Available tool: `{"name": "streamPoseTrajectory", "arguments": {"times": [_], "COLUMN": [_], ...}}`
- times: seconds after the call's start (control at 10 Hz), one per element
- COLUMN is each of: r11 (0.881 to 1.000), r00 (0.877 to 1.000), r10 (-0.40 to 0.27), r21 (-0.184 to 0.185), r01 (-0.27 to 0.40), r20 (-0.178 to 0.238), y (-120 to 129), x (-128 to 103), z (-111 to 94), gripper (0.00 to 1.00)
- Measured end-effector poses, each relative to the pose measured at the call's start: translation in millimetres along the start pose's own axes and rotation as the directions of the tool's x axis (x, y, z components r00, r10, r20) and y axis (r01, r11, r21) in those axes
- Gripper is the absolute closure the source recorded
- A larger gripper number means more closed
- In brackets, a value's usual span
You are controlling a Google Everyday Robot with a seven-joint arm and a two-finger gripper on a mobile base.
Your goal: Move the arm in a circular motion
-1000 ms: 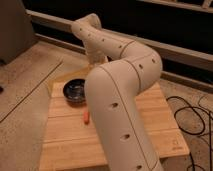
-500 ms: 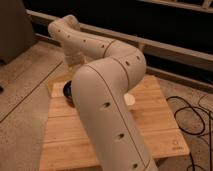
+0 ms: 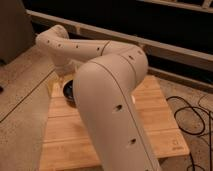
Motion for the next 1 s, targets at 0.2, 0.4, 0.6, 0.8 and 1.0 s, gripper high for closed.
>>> {"name": "streamPoseTrajectory", "arguments": {"times": [0.2, 0.4, 0.6, 0.8, 1.0], "r11": [0.999, 0.997, 0.989, 0.975, 0.945], "r00": [0.999, 0.996, 0.985, 0.967, 0.935], "r10": [0.031, 0.074, 0.138, 0.22, 0.326], "r21": [-0.018, -0.033, -0.035, -0.008, 0.04], "r01": [-0.031, -0.076, -0.143, -0.223, -0.324], "r20": [-0.023, -0.055, -0.102, -0.13, -0.139], "y": [0, -10, -32, -65, -109], "x": [30, 59, 91, 116, 137], "z": [13, 23, 32, 33, 28], "gripper": [0.35, 0.35, 0.35, 0.35, 0.35]}}
